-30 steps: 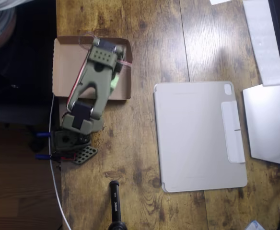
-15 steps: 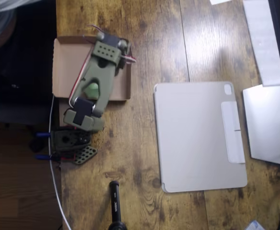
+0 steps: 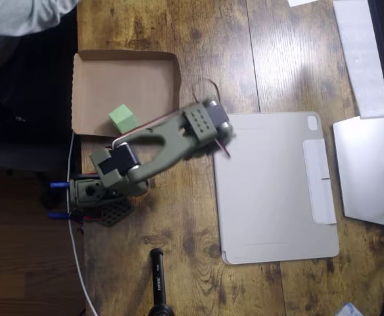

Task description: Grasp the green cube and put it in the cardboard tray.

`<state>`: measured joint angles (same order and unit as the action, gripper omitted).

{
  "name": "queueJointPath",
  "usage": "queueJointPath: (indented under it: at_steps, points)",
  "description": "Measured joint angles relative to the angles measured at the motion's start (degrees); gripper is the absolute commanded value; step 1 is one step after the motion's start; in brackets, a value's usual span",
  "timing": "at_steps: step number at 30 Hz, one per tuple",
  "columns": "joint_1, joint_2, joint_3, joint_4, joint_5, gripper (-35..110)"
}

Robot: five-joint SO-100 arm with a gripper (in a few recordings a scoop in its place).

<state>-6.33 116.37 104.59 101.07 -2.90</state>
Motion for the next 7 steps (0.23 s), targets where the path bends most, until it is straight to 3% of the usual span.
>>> queueJointPath:
  at_steps: [7]
  points:
    - [6.9, -0.8, 0.0, 0.4, 4.9, 0]
